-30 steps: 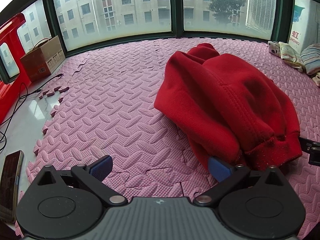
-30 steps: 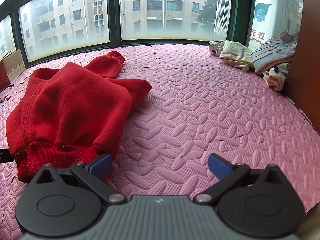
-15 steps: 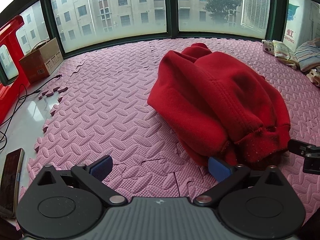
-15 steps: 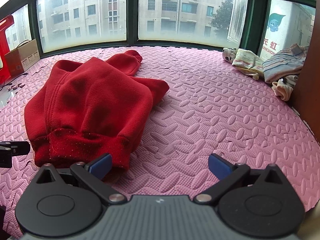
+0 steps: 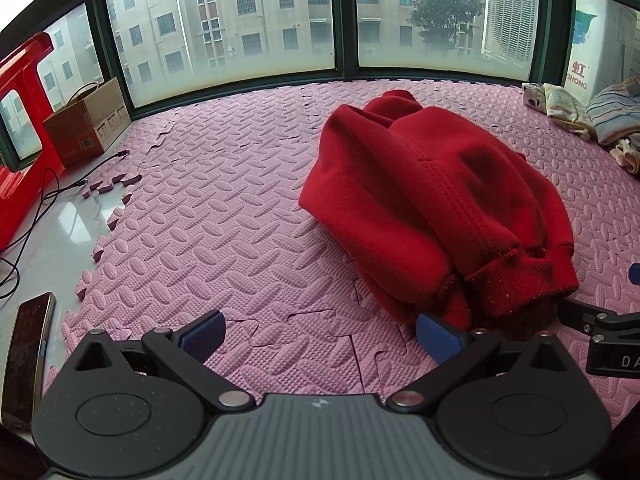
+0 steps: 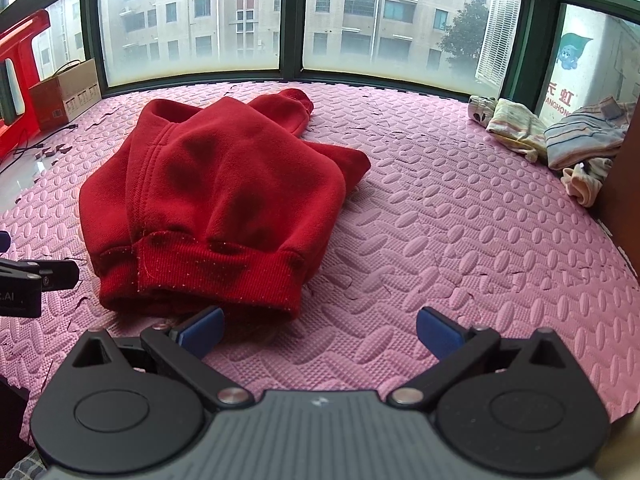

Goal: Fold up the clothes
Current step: 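Move both grippers open toward the hem of the red hoodie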

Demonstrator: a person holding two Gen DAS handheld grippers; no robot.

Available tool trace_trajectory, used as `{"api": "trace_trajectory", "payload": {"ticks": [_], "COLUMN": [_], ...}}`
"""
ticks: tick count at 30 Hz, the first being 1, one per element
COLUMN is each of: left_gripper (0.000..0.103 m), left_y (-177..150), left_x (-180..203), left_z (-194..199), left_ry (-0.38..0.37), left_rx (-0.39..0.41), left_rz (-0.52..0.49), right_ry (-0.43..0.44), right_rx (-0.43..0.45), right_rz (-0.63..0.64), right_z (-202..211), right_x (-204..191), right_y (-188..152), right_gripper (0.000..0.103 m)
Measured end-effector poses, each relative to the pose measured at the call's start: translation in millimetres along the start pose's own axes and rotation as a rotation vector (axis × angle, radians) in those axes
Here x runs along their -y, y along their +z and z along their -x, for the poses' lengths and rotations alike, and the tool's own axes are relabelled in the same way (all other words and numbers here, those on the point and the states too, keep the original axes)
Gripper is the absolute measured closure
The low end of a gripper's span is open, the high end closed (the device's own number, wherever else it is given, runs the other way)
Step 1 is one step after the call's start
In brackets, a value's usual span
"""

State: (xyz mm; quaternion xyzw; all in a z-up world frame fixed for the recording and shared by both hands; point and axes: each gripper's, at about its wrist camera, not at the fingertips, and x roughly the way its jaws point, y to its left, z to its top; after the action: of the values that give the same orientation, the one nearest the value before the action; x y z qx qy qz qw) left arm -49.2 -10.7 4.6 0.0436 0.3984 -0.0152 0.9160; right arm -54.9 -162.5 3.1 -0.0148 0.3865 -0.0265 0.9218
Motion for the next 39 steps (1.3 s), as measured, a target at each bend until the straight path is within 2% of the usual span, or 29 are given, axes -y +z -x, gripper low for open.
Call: {"api": "trace_trajectory", "payload": {"ticks": [8,17,39], "left_gripper": [0.0,0.0,0.0], "left_y": [-1,0,12], "left_x": [2,1,-1], "left_z": [1,-3,-12], "left_ry": [-0.006,-0.008,-0.014], "left_rx": [-0.005,-0.013,-0.031], "left_rz": [-0.002,-0.004,0.003], "right_ry": [0.057,0.104,0.149], "right_rx": [-0.009,-0.015,-0.027], "right_rz": [0.037,0.098,0.163], "right_z": [37,24,1], "right_x": [19,70,91], "right_y": [-1,-12,-13], "right_gripper": [0.0,0.0,0.0]}}
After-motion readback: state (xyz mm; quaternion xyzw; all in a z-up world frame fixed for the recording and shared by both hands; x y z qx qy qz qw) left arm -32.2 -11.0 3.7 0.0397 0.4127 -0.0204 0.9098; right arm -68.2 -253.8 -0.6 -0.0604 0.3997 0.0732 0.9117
